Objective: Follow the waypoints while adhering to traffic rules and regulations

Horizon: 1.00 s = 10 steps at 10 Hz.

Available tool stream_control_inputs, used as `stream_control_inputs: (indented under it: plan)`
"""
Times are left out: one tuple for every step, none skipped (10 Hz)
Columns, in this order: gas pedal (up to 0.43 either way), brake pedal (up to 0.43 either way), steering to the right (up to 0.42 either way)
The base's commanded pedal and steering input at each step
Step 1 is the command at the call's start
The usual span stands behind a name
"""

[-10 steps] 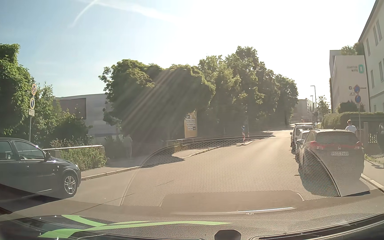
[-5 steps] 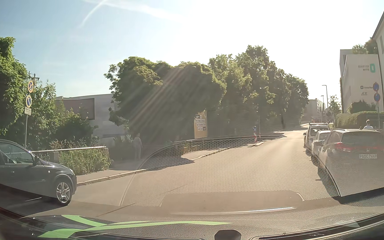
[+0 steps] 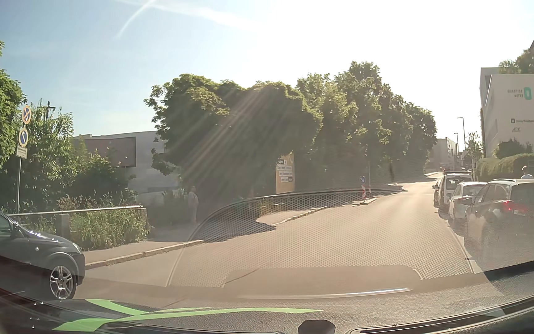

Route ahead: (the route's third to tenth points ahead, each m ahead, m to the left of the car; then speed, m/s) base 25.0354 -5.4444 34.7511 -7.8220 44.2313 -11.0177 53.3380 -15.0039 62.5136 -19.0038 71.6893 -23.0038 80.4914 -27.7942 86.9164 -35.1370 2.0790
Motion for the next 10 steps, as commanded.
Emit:
stream_control_inputs:
  plan:
    - [0.000, 0.000, 0.012]
    - [0.000, 0.000, 0.037]
    - [0.000, 0.000, 0.056]
    - [0.000, 0.000, 0.070]
    - [0.000, 0.000, 0.091]
    - [0.028, 0.000, 0.110]
    - [0.047, 0.000, 0.126]
    - [0.059, 0.000, 0.145]
    - [0.059, 0.000, 0.161]
    - [0.067, 0.000, 0.168]
